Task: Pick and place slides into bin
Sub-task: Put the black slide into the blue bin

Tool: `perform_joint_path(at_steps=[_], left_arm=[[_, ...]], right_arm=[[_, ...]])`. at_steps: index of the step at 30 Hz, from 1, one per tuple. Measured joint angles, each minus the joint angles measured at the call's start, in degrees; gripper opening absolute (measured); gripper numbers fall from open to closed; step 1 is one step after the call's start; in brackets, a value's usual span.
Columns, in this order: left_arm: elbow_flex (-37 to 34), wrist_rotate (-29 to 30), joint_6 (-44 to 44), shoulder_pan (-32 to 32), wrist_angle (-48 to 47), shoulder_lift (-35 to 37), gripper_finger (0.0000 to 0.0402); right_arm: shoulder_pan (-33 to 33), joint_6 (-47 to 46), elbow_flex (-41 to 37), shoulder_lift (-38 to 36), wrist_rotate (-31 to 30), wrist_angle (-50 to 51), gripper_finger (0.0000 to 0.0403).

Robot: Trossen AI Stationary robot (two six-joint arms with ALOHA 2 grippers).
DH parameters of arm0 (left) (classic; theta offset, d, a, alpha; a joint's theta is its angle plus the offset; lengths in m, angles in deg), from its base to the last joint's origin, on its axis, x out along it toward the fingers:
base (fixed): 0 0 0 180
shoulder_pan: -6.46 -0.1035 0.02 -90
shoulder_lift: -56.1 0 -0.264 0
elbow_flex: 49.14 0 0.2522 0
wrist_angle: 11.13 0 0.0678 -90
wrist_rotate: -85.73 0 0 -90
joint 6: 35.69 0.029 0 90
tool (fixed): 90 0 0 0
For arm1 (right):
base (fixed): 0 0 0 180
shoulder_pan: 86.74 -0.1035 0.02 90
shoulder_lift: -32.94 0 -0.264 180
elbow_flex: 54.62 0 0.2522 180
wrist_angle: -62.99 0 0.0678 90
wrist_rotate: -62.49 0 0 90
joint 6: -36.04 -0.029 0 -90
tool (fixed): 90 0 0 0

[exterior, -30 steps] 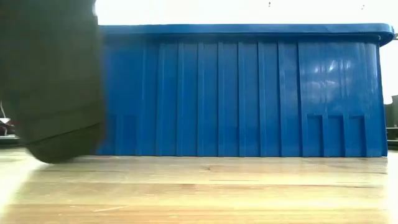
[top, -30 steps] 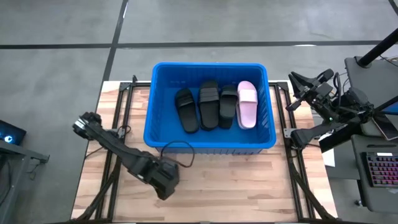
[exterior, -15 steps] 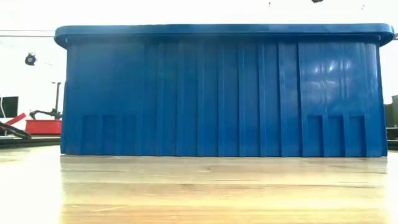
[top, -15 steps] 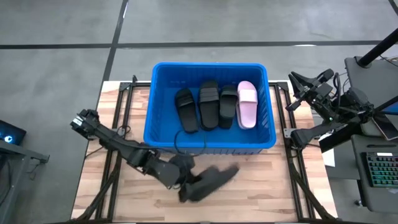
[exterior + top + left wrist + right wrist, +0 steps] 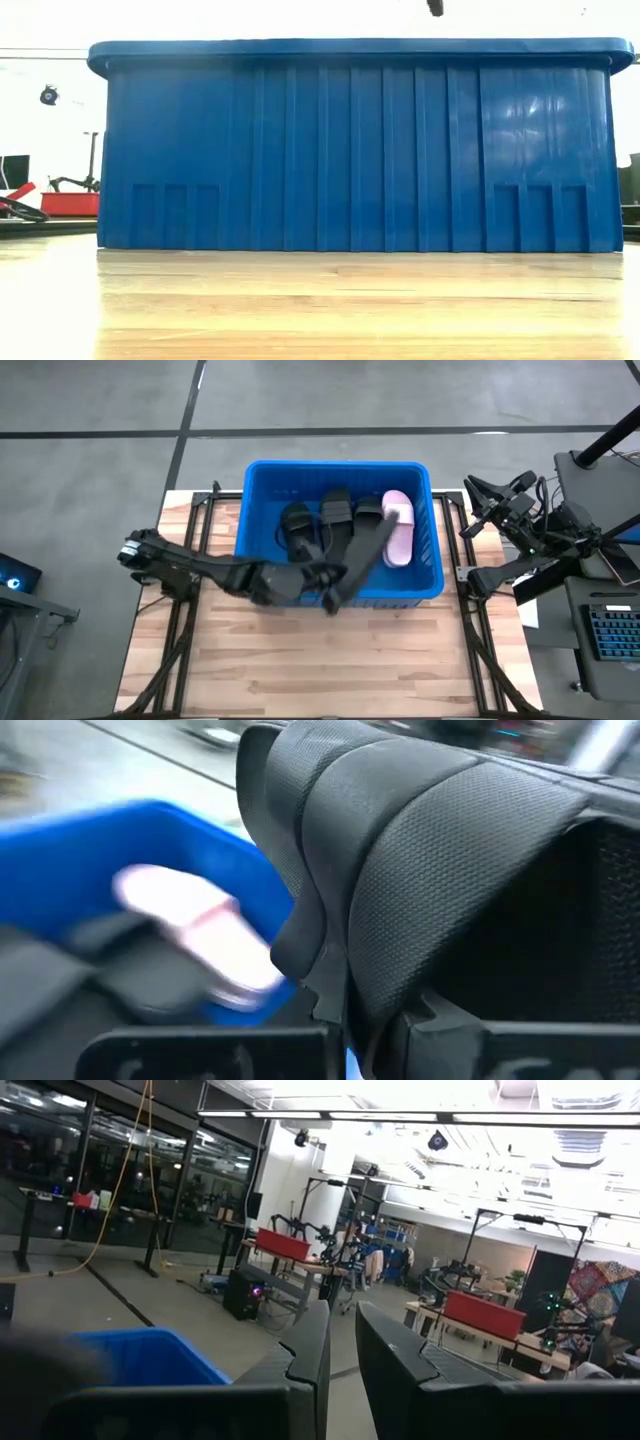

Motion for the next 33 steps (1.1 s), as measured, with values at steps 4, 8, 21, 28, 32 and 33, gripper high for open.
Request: perform_joint_path(at_steps=[4, 8, 21, 28, 32, 33], left_arm=[[0.0, 6.2, 0.2, -4.1, -1.9, 0.0, 0.0], [0.0, 10.4, 1.0, -8.2, -5.0, 0.0, 0.0], [0.0, 11.7, 4.7, -17.6, -30.0, 0.0, 0.0], [-0.1, 11.4, 3.0, -19.7, -44.8, -1.8, 0.0], [-0.1, 10.7, -3.9, -21.3, -53.8, -4.1, 0.0], [-0.1, 10.5, -5.2, -21.8, -54.8, -4.6, 0.0]], right_arm=[[0.0, 0.0, 0.0, 0.0, 0.0, -0.3, 0.0044], [0.0, 0.0, 0.4, 0.0, 0.0, -0.7, 0.0044], [0.0, -1.9, 4.0, 0.0, -0.1, -0.9, 0.0044], [0.0, -2.0, 4.6, 0.0, -0.2, -0.9, 0.0044], [0.0, -2.0, 4.6, 0.0, -0.2, -0.9, 0.0044], [0.0, -2.0, 4.6, 0.0, -0.2, -0.9, 0.0044]])
